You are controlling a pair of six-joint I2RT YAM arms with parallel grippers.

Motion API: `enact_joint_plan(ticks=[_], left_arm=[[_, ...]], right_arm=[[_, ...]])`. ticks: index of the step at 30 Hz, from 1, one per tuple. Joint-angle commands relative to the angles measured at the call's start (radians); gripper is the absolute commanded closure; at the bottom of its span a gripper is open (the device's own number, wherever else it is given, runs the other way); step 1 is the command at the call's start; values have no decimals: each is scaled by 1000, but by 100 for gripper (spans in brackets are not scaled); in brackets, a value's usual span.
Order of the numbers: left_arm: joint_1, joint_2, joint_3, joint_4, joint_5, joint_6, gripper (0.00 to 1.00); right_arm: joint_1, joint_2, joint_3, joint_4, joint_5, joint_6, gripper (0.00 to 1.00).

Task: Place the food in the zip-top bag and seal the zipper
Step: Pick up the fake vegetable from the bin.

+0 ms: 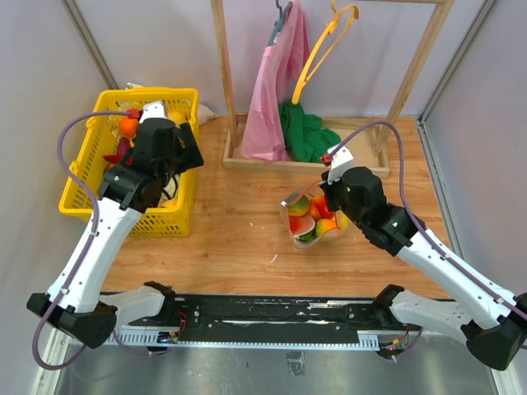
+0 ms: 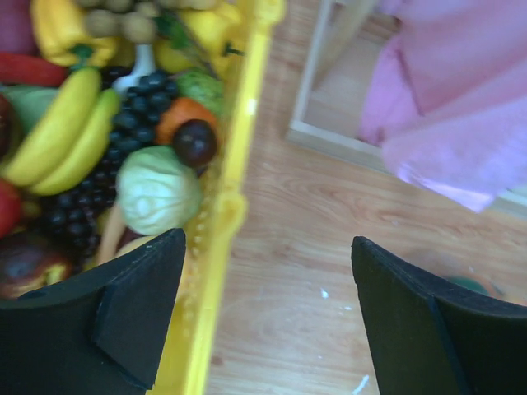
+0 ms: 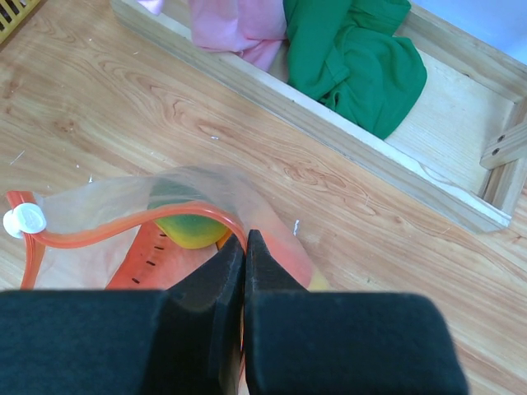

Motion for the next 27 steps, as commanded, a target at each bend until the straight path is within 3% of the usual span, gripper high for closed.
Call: enact_joint_plan(ticks=[1,7,15,27], left_arm=[[131,-32,-55,7,-10,51,11],[386,-25,-123,69,177,66,9],[541,67,-209,151,356,74,8],[585,248,-296,256,453,81,8]], right_arm=[[-13,-2,-4,42,-16,10,99],[-13,0,-7,42,-26,13,99],[-13,0,-6,42,-31,12,99],[-13,8,-7,45,-39,12,99]])
